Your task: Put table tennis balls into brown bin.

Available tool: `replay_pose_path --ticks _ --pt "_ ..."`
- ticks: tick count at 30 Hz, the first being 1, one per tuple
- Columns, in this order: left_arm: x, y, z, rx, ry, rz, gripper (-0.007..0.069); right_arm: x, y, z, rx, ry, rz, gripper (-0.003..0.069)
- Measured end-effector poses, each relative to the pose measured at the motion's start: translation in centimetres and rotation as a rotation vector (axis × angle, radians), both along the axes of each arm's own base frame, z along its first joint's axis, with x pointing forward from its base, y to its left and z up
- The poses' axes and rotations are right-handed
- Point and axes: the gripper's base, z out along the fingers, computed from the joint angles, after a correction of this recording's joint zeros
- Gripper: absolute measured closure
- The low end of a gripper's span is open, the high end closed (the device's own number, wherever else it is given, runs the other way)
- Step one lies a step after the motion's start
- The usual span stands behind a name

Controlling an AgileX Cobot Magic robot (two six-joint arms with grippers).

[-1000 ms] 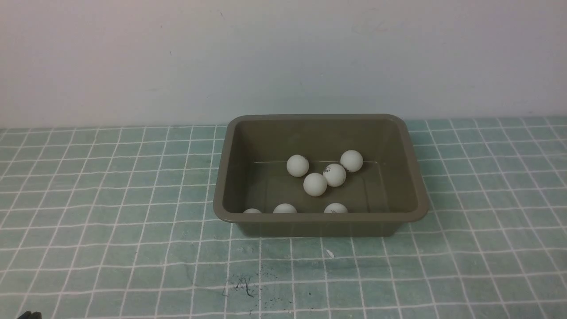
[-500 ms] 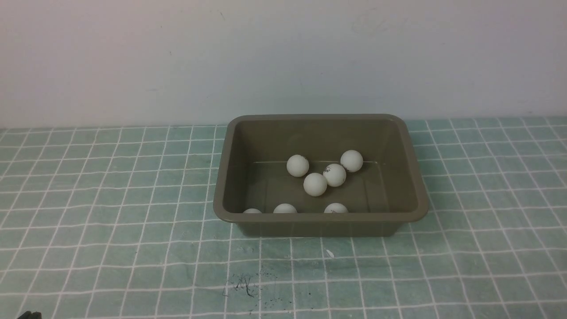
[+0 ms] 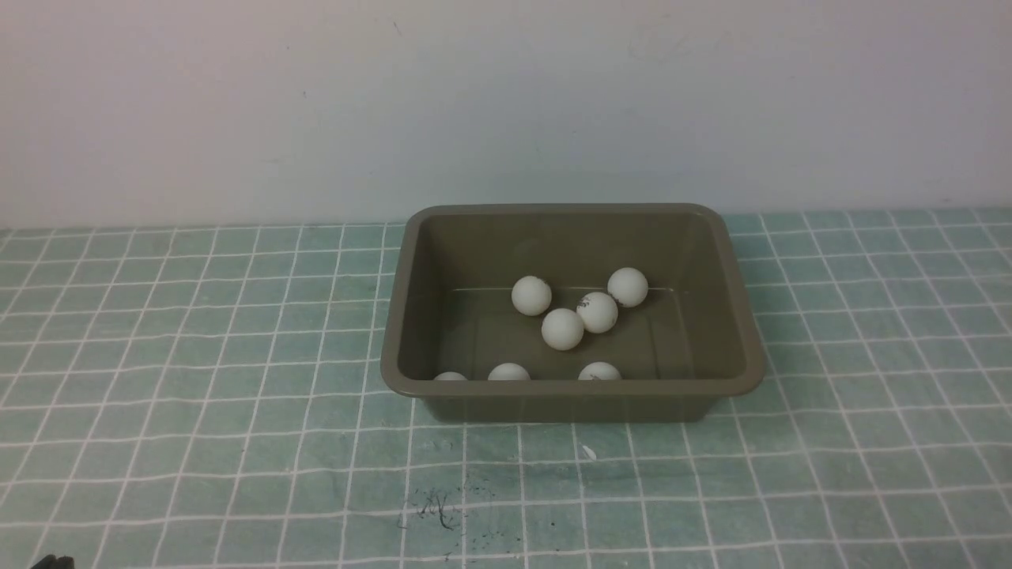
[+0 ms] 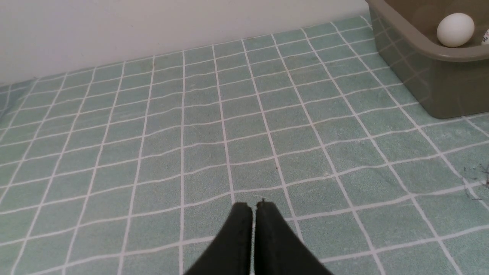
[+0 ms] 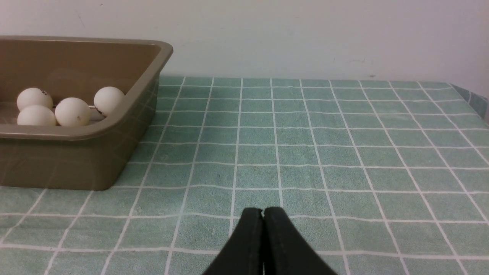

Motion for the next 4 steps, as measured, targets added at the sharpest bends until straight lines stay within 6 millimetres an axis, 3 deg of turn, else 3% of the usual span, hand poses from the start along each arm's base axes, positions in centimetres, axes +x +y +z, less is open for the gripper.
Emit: replay_pose_path --ticks 4 --pt "0.0 0.0 0.0 0.0 0.0 0.0 0.0629 0.0 0.0 0.0 0.0 0.0 0.0 0.0673"
